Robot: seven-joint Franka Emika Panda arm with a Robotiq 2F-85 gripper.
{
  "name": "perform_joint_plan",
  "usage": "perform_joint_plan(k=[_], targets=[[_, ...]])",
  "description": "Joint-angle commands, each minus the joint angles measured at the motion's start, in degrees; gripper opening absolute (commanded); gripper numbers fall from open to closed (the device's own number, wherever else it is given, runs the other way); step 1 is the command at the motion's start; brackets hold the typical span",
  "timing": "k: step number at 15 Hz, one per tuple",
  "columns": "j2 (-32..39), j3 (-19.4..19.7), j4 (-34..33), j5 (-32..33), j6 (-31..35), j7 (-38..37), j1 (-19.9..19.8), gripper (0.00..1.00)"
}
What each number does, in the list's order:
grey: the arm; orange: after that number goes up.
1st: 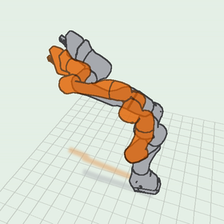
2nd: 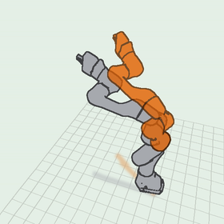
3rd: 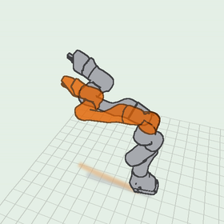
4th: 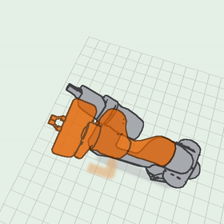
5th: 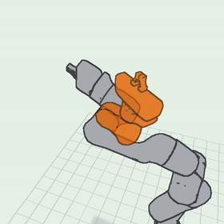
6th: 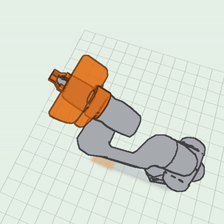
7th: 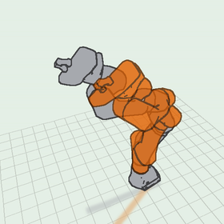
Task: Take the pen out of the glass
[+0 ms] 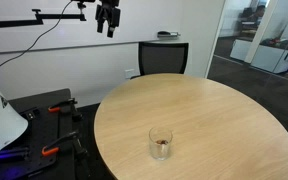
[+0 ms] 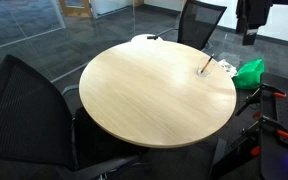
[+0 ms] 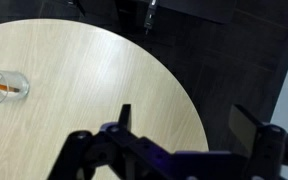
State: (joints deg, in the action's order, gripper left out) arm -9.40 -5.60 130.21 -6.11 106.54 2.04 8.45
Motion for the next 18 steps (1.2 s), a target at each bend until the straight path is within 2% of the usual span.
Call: perform_joint_plan(k=[1,8,15,18], targets=[[0.0,-0.4,-0.1,-0.1,-0.1,0.0,-0.4,1.0],[0.2,-0.4,-0.4,0.5,0.6,-0.5,-0.7,1.0],[1.1,0.7,-1.3,3.4,9.1,-4.8,-3.4,1.0],[2.6,1.1,-1.9,6.9,14.0,-10.1,-5.2,1.0]])
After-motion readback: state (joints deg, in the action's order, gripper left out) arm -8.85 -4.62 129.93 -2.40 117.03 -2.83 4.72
